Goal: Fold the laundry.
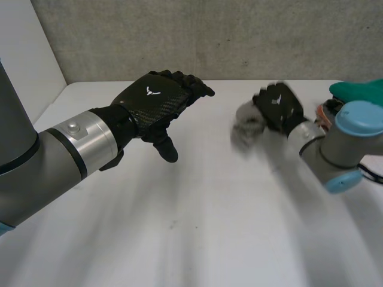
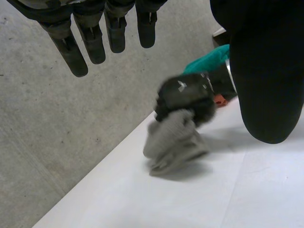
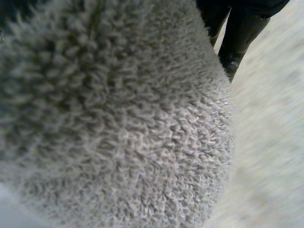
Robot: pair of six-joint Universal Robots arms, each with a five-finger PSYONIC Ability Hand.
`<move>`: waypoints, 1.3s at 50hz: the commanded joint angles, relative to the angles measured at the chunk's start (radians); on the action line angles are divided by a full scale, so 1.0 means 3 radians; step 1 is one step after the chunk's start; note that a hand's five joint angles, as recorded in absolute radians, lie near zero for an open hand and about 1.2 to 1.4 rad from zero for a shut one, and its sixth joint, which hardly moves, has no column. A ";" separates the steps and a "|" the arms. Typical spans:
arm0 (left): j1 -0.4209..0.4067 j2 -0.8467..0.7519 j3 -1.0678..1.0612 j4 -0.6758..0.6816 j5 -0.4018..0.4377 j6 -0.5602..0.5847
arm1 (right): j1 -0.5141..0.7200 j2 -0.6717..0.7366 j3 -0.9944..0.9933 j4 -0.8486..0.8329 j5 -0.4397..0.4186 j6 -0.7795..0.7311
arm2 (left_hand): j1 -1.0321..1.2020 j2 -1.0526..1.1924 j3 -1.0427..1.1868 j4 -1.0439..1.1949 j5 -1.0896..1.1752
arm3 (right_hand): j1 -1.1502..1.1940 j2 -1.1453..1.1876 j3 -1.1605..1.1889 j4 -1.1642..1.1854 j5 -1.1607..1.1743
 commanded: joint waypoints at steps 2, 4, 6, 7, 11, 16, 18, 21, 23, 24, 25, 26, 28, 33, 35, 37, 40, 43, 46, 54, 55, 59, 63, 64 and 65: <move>0.0011 0.0000 0.0000 0.0001 0.0000 0.0000 | -0.0134 -0.0189 -0.0440 -0.0575 -0.0203 0.0096 | 0.0214 0.0180 0.0157 0.0180 0.0123 | 0.1710 0.0787 0.0911 0.0762 0.1141; 0.0011 0.0005 0.0000 0.0001 0.0000 0.0000 | -0.0288 -0.0205 -0.0640 -0.0647 -0.0300 0.0249 | 0.0214 0.0180 0.0157 0.0180 0.0123 | 0.1710 0.0787 0.0911 0.0762 0.1141; 0.0006 0.0010 0.0000 0.0001 0.0000 -0.0005 | -0.0471 -0.0225 -0.0783 -0.0703 -0.0432 0.0458 | 0.0214 0.0180 0.0157 0.0180 0.0123 | 0.1710 0.0787 0.0911 0.0762 0.1141; 0.0006 0.0010 0.0000 -0.0004 0.0000 -0.0005 | -0.0533 -0.0225 -0.0829 -0.0713 -0.0464 0.0536 | 0.0214 0.0180 0.0157 0.0180 0.0123 | 0.1710 0.0787 0.0911 0.0762 0.1141; 0.0006 0.0015 -0.0006 -0.0005 0.0000 -0.0010 | -0.0855 -0.0189 -0.1059 -0.0861 -0.0520 0.0838 | 0.0214 0.0180 0.0157 0.0180 0.0123 | 0.1710 0.0787 0.0911 0.0762 0.1141; 0.0001 0.0015 -0.0006 -0.0005 0.0000 -0.0046 | -0.1177 -0.0149 -0.1070 -0.1137 -0.0551 0.1027 | 0.0214 0.0180 0.0157 0.0180 0.0123 | 0.1710 0.0787 0.0911 0.0762 0.1141; 0.0001 0.0015 -0.0006 0.0001 0.0000 -0.0046 | -0.1361 -0.0072 -0.1014 -0.1224 -0.0571 0.1083 | 0.0214 0.0180 0.0157 0.0180 0.0123 | 0.1710 0.0787 0.0911 0.0762 0.1141; -0.0004 0.0010 -0.0006 0.0001 0.0000 -0.0046 | -0.1550 0.0035 -0.0881 -0.1306 -0.0708 0.1145 | 0.0214 0.0180 0.0157 0.0180 0.0123 | 0.1710 0.0787 0.0911 0.0762 0.1141; -0.0009 0.0010 -0.0006 0.0001 0.0000 -0.0046 | -0.1627 0.0102 -0.0809 -0.1357 -0.0826 0.1160 | 0.0214 0.0180 0.0157 0.0180 0.0123 | 0.1710 0.0787 0.0911 0.0762 0.1141; -0.0009 0.0010 -0.0006 0.0001 0.0000 -0.0046 | -0.1663 0.0138 -0.0769 -0.1383 -0.0898 0.1165 | 0.0214 0.0180 0.0157 0.0180 0.0123 | 0.1710 0.0787 0.0911 0.0762 0.1141; -0.0009 0.0010 -0.0006 0.0006 0.0000 -0.0046 | -0.1735 0.0219 -0.0687 -0.1439 -0.1010 0.1165 | 0.0214 0.0180 0.0157 0.0180 0.0123 | 0.1710 0.0787 0.0911 0.0762 0.1141; -0.0009 0.0005 -0.0006 0.0001 0.0000 -0.0046 | -0.1771 0.0265 -0.0646 -0.1460 -0.1072 0.1165 | 0.0214 0.0180 0.0157 0.0180 0.0123 | 0.1710 0.0787 0.0911 0.0762 0.1141; -0.0009 0.0005 -0.0011 0.0001 0.0000 -0.0046 | -0.1903 0.0357 -0.0508 -0.1506 -0.1210 0.1160 | 0.0214 0.0180 0.0157 0.0180 0.0123 | 0.1710 0.0787 0.0911 0.0762 0.1141; -0.0009 0.0005 -0.0021 0.0006 0.0000 -0.0051 | -0.2078 0.0501 -0.0339 -0.1470 -0.1394 0.1160 | 0.0214 0.0180 0.0157 0.0180 0.0123 | 0.1710 0.0787 0.0911 0.0762 0.1141; -0.0009 0.0005 -0.0021 0.0021 0.0000 -0.0051 | -0.2103 0.0526 -0.0298 -0.1455 -0.1440 0.1170 | 0.0214 0.0180 0.0157 0.0180 0.0123 | 0.1452 0.0529 0.0652 0.0503 0.0882; -0.0014 0.0005 -0.0021 0.0036 0.0000 -0.0051 | -0.2149 0.0506 -0.0237 -0.1389 -0.1456 0.1176 | 0.0214 0.0180 0.0157 0.0180 0.0123 | -0.0001 -0.0924 -0.0801 -0.0949 -0.0570; -0.0014 0.0005 -0.0026 0.0057 -0.0005 -0.0051 | -0.2190 0.0425 -0.0190 -0.1180 -0.1425 0.1165 | 0.0214 0.0180 0.0157 0.0180 0.0123 | -0.2362 -0.3285 -0.3162 -0.3310 -0.2931; -0.0019 0.0005 -0.0031 0.0057 -0.0005 -0.0051 | -0.2221 0.0261 -0.0201 -0.0934 -0.1384 0.1150 | 0.0214 0.0180 0.0157 0.0180 0.0123 | -0.2362 -0.3285 -0.3162 -0.3310 -0.2931; -0.0030 0.0005 -0.0031 0.0057 -0.0005 -0.0051 | -0.2262 -0.0020 -0.0246 -0.0515 -0.1287 0.1145 | 0.0214 0.0180 0.0157 0.0180 0.0123 | -0.2362 -0.3285 -0.3162 -0.3310 -0.2931; -0.0045 0.0005 -0.0031 0.0057 -0.0005 -0.0051 | -0.2288 -0.0552 -0.0436 0.0191 -0.1016 0.1119 | 0.0214 0.0180 0.0157 0.0180 0.0123 | -0.2362 -0.3285 -0.3162 -0.3310 -0.2931; -0.0045 0.0010 -0.0026 0.0057 -0.0005 -0.0051 | -0.2277 -0.0659 -0.0456 0.0273 -0.0950 0.1099 | 0.0214 0.0180 0.0157 0.0180 0.0123 | -0.2362 -0.3285 -0.3162 -0.3310 -0.2931; -0.0045 0.0020 -0.0026 0.0057 -0.0005 -0.0051 | -0.2221 -0.0930 -0.0507 0.0376 -0.0624 0.0946 | 0.0214 0.0180 0.0157 0.0180 0.0123 | -0.2362 -0.3285 -0.3162 -0.3310 -0.2931; -0.0035 0.0061 -0.0021 0.0062 -0.0010 -0.0051 | -0.2002 -0.1201 -0.0512 0.0340 -0.0113 0.0564 | 0.0205 0.0170 0.0147 0.0170 0.0113 | -0.2362 -0.3285 -0.3162 -0.3310 -0.2931; -0.0035 0.0082 -0.0021 0.0062 -0.0010 -0.0051 | -0.1946 -0.1268 -0.0507 0.0330 -0.0010 0.0471 | 0.0205 0.0170 0.0147 0.0170 0.0113 | -0.2362 -0.3285 -0.3162 -0.3310 -0.2931; -0.0030 0.0117 -0.0021 0.0072 -0.0020 -0.0056 | -0.1894 -0.1339 -0.0497 0.0320 0.0097 0.0379 | 0.0195 0.0160 0.0137 0.0160 0.0103 | -0.2362 -0.3285 -0.3162 -0.3310 -0.2931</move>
